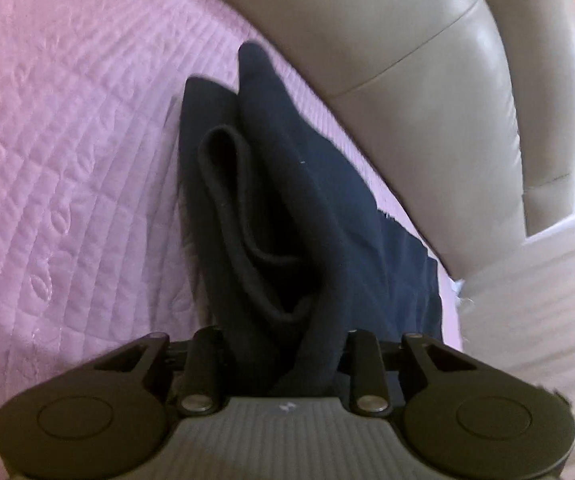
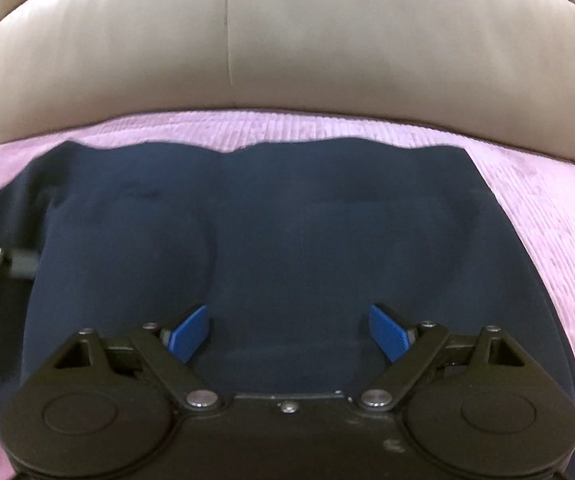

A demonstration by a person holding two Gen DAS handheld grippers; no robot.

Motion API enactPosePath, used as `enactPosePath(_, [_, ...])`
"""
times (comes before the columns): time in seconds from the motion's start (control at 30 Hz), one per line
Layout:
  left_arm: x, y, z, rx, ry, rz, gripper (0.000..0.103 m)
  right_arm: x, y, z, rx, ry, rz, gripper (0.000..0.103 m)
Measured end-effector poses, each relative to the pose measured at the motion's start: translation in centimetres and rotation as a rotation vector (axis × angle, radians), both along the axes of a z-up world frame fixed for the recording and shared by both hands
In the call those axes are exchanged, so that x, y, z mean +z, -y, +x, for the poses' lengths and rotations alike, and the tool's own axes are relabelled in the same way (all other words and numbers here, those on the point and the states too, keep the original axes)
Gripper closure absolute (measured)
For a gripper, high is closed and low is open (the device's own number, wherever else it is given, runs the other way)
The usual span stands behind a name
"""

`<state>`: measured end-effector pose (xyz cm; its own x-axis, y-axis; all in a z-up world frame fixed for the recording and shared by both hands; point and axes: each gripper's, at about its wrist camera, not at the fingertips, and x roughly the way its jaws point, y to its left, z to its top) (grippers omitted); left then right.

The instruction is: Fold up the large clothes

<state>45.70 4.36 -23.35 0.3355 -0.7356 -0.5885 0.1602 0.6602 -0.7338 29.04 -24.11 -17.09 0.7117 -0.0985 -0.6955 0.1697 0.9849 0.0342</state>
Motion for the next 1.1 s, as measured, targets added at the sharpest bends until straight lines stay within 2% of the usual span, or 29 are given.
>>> enactPosePath(0.17, [4.3, 1.5, -1.1, 0.030, 0.076, 0.051, 0.075, -0.9, -0.2, -3.9, 0.011, 0.016, 0.026, 0.001])
enactPosePath(0.3, [10.5, 4.8, -3.0, -0.024, 0.205, 0.181, 0.076, -1.6, -0.6, -6.7, 0.063, 0.011, 0.002, 0.001])
enactPosePath(0.37, [13.3, 8.2, -3.7, -0.049, 0.251, 0.242, 0.076, -1.8, 0.8, -7.5, 0.073, 0.016, 0.069, 0.001])
enactPosePath(0.43, [15.6, 11.4, -4.6, -0.114, 0.309, 0.290, 0.075, -1.4, 3.0, -8.1, 0.066, 0.023, 0.156, 0.001])
enactPosePath(0.53, [18.2, 16.7, -5.0, -0.185, 0.339, 0.347, 0.075, -0.2, 7.7, -8.9, -0.047, 0.055, 0.282, 0.001])
enactPosePath(0.6, [19.0, 19.6, -5.0, -0.227, 0.357, 0.365, 0.075, 1.1, 11.9, -9.2, -0.125, 0.124, 0.410, 0.001])
enactPosePath(0.7, [18.9, 24.3, -5.6, -0.290, 0.390, 0.399, 0.074, 1.7, 19.0, -7.7, -0.126, 0.168, 0.743, 0.001])
enactPosePath(0.73, [18.6, 26.0, -5.8, -0.314, 0.397, 0.403, 0.073, 1.4, 21.3, -6.7, -0.091, 0.178, 0.879, 0.001])
enactPosePath(0.8, [17.1, 29.3, -6.4, -0.362, 0.407, 0.409, 0.072, 1.2, 24.2, -4.7, 0.005, 0.187, 1.049, 0.001])
enactPosePath(0.83, [16.4, 30.8, -6.7, -0.379, 0.404, 0.409, 0.070, 1.3, 25.2, -3.6, 0.059, 0.198, 1.078, 0.001])
enactPosePath(0.9, [14.6, 33.5, -7.6, -0.425, 0.392, 0.400, 0.065, 2.0, 26.1, -2.0, 0.120, 0.192, 1.041, 0.001])
enactPosePath(0.93, [13.5, 34.7, -8.1, -0.469, 0.399, 0.406, 0.057, 2.3, 26.3, -1.4, 0.135, 0.182, 1.010, 0.001])
enactPosePath(0.97, [12.5, 36.0, -8.9, -0.521, 0.414, 0.429, 0.052, 2.4, 26.6, -0.7, 0.140, 0.166, 0.979, 0.001])
enactPosePath(1.03, [10.7, 37.6, -10.4, -0.565, 0.420, 0.484, 0.050, 2.5, 27.4, 0.1, 0.138, 0.151, 0.955, 0.000])
enactPosePath(1.1, [10.1, 38.1, -11.7, -0.594, 0.427, 0.476, 0.039, 2.7, 28.3, 0.7, 0.129, 0.102, 0.958, 0.000])
